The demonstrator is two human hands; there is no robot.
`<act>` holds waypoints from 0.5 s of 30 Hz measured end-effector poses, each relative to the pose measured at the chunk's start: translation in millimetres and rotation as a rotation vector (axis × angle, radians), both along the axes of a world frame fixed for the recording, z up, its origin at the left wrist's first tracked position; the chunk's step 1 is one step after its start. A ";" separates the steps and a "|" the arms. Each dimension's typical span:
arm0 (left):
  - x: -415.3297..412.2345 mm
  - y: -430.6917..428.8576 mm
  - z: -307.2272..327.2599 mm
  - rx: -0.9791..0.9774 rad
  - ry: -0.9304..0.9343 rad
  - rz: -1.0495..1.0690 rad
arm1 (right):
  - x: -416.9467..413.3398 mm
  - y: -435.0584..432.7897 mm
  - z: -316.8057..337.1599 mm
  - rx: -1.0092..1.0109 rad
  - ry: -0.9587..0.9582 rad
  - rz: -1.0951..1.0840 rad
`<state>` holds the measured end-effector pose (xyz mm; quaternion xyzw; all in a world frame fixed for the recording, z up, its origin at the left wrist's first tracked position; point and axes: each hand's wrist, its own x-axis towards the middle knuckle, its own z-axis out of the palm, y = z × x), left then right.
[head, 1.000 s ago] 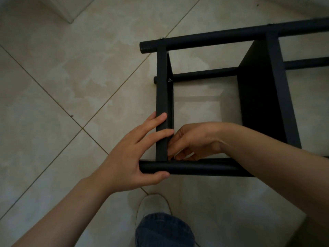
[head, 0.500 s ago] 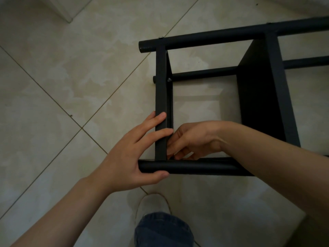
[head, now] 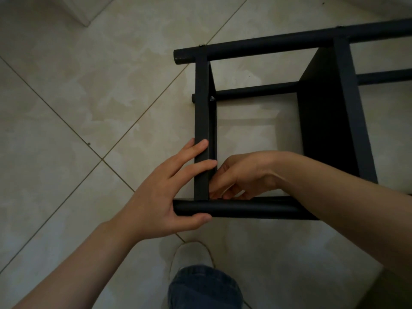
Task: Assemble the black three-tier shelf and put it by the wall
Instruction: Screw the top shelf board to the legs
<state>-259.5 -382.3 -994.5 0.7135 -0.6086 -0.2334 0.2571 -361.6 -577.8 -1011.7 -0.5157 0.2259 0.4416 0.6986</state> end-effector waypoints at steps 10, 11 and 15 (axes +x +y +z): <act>-0.6 -0.7 1.1 0.002 -0.008 0.003 | 1.3 -1.5 0.6 0.018 -0.038 0.007; -0.5 -0.6 1.0 0.001 -0.009 0.002 | 1.0 -1.8 0.5 0.017 -0.034 0.002; -0.4 -0.3 0.0 -0.006 0.006 0.005 | 1.7 1.8 -0.6 -0.010 -0.037 0.004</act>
